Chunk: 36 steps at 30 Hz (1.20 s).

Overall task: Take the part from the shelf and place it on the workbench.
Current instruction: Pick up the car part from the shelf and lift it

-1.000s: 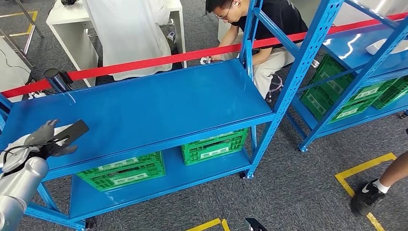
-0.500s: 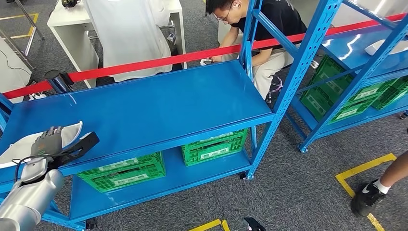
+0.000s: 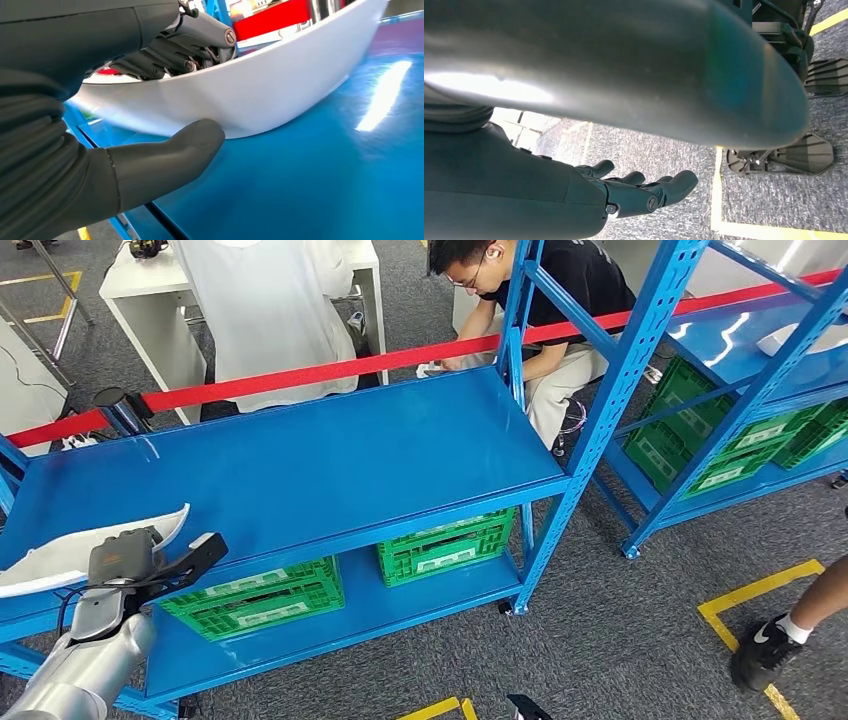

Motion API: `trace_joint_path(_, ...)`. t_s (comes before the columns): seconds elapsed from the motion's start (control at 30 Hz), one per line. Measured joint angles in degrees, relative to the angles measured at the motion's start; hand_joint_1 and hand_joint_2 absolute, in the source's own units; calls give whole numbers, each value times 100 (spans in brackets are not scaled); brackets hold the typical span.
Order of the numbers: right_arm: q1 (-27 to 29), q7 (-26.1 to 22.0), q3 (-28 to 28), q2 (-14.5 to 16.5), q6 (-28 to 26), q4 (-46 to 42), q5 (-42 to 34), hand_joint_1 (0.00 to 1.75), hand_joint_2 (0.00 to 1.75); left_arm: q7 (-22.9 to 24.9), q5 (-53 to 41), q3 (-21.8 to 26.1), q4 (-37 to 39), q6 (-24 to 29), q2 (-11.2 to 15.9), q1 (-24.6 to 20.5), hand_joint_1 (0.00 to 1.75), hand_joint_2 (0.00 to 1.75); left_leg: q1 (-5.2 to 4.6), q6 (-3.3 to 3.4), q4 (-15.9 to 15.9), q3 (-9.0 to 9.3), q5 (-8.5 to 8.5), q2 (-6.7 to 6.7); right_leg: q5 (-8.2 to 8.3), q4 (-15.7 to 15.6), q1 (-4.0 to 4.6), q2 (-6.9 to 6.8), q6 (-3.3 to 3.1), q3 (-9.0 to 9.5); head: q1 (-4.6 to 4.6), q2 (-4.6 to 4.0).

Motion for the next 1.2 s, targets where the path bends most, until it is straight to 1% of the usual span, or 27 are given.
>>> trace_joint_path(0.23, 8, 0, 0, 0, 25, 0, -15, 0, 0, -210, 36, 0, -2, 120, -67, 23, 175, 175, 0, -1, -1, 1, -1, -2, -3, 0, 1, 0, -4, 1, -1, 0)
trace_joint_path(0.47, 8, 0, 0, 0, 27, 0, -19, 0, 0, -443, 158, 1, -4, 289, -76, 67, 175, 175, 0, -1, -2, 2, -1, -7, -4, 0, 1, -5, -4, 3, 0, -1)
trace_joint_path(0.83, 8, 0, 0, 0, 25, 0, -21, 0, 0, -654, 238, 5, -16, 353, -80, 96, 175, 175, 0, 0, -2, 4, -1, -13, -5, 0, 0, -12, -4, 8, 0, 0)
trace_joint_path(0.93, 8, 0, 0, 0, 27, 0, -28, 0, 0, -907, 314, 15, -23, 387, -91, 105, 175, 175, 0, 0, -2, 5, -1, -14, -5, 0, 0, -13, -4, 9, 0, 1)
trace_joint_path(1.03, 8, 0, 0, 0, 27, 0, -45, 0, 0, -1205, 354, 34, -54, 610, -123, 146, 175, 175, 0, 0, -2, 5, -1, -15, -5, 0, 0, -14, -5, 9, 0, 0)
trace_joint_path(1.13, 11, 0, 0, 0, 21, 0, -67, 0, 0, -1511, 551, 84, -88, 879, -209, 211, 175, 175, 0, -1, -2, 4, -1, -14, -5, 0, 0, -13, -5, 7, 0, -1)
trace_joint_path(1.2, 11, 0, 0, 0, 14, 0, -78, 0, 0, -1757, 825, 193, -128, 932, -285, 225, 175, 175, -1, -1, -2, 4, -1, -14, -5, 0, -1, -13, -5, 7, -1, 0)
